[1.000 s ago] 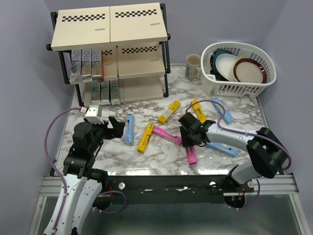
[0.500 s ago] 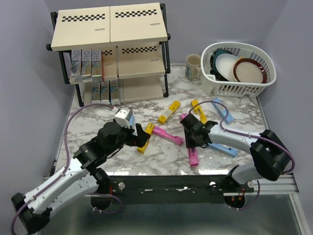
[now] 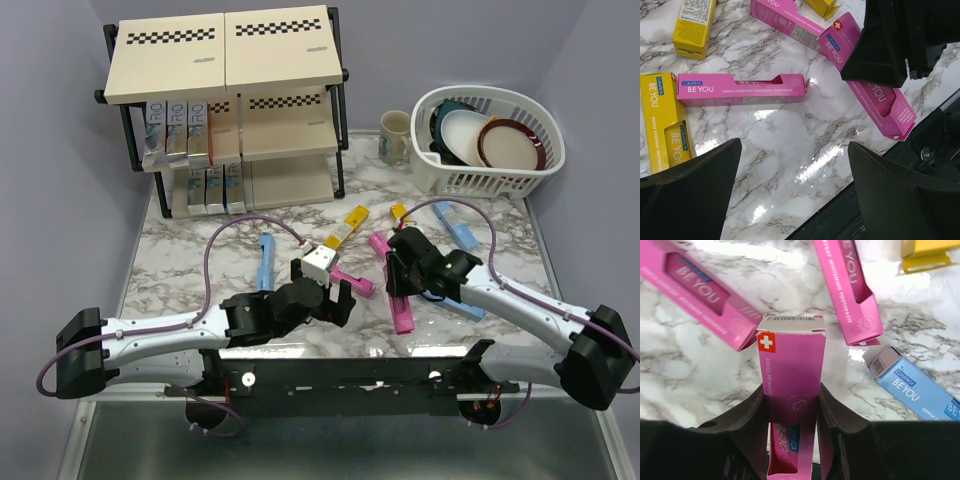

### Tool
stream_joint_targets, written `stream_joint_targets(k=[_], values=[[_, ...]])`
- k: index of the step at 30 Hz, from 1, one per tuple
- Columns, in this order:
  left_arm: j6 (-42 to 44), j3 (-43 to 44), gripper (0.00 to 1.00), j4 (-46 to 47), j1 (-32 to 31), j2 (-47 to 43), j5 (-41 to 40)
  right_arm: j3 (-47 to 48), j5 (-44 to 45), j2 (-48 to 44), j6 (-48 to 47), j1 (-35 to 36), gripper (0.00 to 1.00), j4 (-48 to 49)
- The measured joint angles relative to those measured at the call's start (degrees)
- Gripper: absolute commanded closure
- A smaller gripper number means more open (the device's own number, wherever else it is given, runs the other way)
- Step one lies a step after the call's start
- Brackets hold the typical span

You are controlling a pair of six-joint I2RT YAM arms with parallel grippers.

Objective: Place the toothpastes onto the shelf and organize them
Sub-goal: Pick up the toothpaste from the center of the board.

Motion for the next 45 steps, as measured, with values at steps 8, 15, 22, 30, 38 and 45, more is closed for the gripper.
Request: stream_joint_targets(k=[8,15,22,30,38,45], values=[[10.03,1.14,0.01,-0.83,0.09,-4.35,3.1,-0.28,-10.21,-11.04,-13.22,0.02,0.74,1.46],[19.87,2.97,0.01,-4.35,0.79,-15.61,12.52,1.95,-22.93,-14.58,-25.79,0.04,0.73,0.94],[27.26,10.12,0.01,-8.37,1.6,-11.56,24.17,9.49,-31.87,-13.73,-38.51,0.81,0.73,-1.99],[37.55,12.61,0.01,-12.94,2.75,-6.78,30.58,10.69,-37.22,-13.66,-47.63,3.67,0.74,-5.27],[43.76,12.72,0.01,-12.07,5.79,-5.03,36.83,10.69,-38.73,-13.7,-50.77,7.02,0.73,-6.14],[45.05,11.23,0.01,-5.07,9.4,-5.33,44.0,10.69,-39.12,-14.4,-51.45,8.66,0.73,-6.12]])
